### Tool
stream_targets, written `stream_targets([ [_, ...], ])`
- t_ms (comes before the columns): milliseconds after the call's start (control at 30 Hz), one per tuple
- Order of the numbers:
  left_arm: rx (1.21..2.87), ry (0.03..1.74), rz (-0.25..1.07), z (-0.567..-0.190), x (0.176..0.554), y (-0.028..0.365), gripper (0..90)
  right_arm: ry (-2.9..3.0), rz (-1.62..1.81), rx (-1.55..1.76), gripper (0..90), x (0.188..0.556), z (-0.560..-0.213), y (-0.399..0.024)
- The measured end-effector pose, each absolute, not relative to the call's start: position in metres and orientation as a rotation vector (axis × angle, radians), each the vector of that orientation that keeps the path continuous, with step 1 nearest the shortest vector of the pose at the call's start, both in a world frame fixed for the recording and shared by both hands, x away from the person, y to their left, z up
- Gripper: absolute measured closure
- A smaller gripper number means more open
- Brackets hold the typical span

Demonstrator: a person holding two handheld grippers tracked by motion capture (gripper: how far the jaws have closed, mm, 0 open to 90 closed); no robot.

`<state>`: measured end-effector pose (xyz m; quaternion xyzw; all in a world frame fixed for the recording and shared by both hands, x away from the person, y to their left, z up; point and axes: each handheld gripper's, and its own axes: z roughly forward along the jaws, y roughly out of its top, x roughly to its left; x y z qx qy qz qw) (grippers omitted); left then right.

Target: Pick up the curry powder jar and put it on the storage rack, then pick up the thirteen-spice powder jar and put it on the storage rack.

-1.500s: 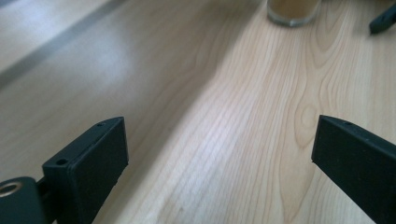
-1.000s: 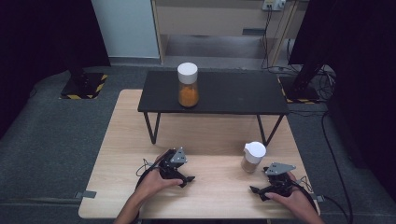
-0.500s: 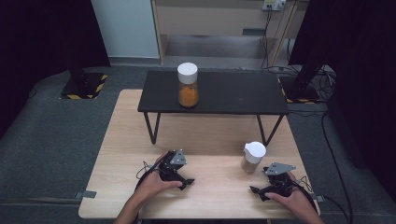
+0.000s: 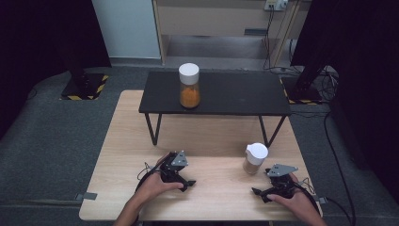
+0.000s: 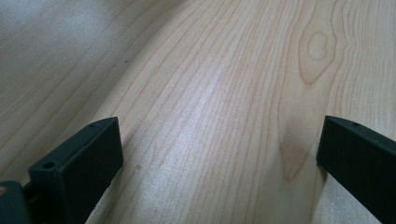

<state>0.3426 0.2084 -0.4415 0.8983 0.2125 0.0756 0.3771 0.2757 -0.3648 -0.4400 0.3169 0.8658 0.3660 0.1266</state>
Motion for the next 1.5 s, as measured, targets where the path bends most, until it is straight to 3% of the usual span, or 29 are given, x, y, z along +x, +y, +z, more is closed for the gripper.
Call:
stream_targets([
  [1500, 2.294, 0.547, 0.195, -0.442, 0.342, 0.208, 0.0, 2.44, 1.18, 0.971, 6.7, 0.28, -0.419, -0.387],
])
